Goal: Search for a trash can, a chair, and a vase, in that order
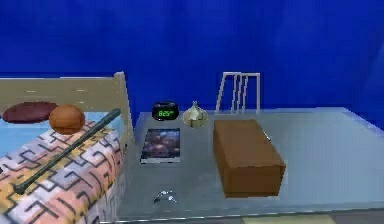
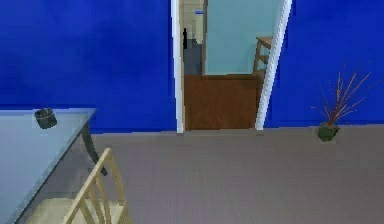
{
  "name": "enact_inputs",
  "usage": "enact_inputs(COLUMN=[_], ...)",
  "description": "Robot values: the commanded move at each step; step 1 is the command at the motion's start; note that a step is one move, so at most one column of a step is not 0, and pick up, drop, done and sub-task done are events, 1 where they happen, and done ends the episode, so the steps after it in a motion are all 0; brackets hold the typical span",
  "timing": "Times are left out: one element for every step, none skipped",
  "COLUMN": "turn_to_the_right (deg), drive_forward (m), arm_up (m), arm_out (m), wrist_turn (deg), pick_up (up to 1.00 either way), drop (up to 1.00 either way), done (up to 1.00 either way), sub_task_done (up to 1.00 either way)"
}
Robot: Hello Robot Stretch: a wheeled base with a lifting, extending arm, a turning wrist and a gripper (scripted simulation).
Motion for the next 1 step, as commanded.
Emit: enact_inputs(turn_to_the_right=[0.0], drive_forward=[0.00], arm_up=[0.00], arm_out=[0.00], wrist_turn=[0.0], pick_up=[0.00], drop=[0.00], done=[1.00], sub_task_done=[0.00])
